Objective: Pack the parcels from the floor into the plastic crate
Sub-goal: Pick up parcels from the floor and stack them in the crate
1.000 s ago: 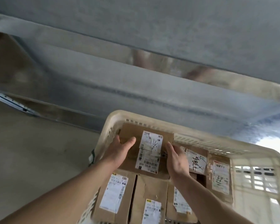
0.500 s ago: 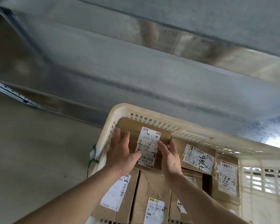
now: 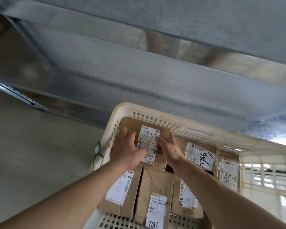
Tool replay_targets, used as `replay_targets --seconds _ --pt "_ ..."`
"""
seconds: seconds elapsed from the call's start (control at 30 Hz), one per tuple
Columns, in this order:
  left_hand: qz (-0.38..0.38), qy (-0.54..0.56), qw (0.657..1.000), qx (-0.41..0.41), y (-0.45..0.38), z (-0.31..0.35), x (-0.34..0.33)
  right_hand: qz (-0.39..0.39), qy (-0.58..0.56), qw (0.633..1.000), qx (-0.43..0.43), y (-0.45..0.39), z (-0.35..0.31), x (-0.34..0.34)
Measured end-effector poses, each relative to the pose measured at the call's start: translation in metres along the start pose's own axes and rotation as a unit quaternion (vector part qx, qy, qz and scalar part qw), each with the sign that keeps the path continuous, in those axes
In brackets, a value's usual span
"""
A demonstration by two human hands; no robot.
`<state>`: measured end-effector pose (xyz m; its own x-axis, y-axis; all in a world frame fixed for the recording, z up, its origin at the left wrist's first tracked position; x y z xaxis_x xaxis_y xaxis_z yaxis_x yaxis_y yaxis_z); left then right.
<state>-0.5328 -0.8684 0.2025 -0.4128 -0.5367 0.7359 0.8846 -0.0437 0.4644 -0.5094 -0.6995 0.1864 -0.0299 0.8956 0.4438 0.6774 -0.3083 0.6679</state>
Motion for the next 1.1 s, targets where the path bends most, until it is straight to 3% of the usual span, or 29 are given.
replay_targets --seconds 0.2,0.4,0.57,0.8,1.1 --pt "-0.009 0.091 0.994 0.062 0.032 0.035 0.046 0.021 -0.02 0.999 0.032 0.041 -0.024 0.032" --pt "0.028 0.119 0.993 -0.006 0.083 0.096 0.099 0.03 -0.019 0.995 0.092 0.103 -0.063 0.081" --pt "0.028 0.146 0.989 0.005 0.134 0.133 0.133 0.052 -0.054 0.991 0.112 0.164 -0.089 0.119" --pt "0.029 0.146 0.986 -0.08 0.194 0.178 0.165 0.112 -0.087 0.981 0.134 0.245 -0.095 0.167" --pt "-0.042 0.152 0.961 -0.229 0.264 0.222 0.167 0.232 -0.152 0.952 0.131 0.349 -0.063 0.221"
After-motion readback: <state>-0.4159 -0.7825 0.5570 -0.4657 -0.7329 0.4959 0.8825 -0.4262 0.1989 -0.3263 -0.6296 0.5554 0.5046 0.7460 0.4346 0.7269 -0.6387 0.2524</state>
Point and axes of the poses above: each hand's wrist, its own y-axis away from the middle knuckle, its own x-axis out of the back of the hand, z = x × y, the point moved 6 cm from there along -y, towards the middle knuckle, and after that the axes turned 8 degrees about z, right-handed, at the moved point
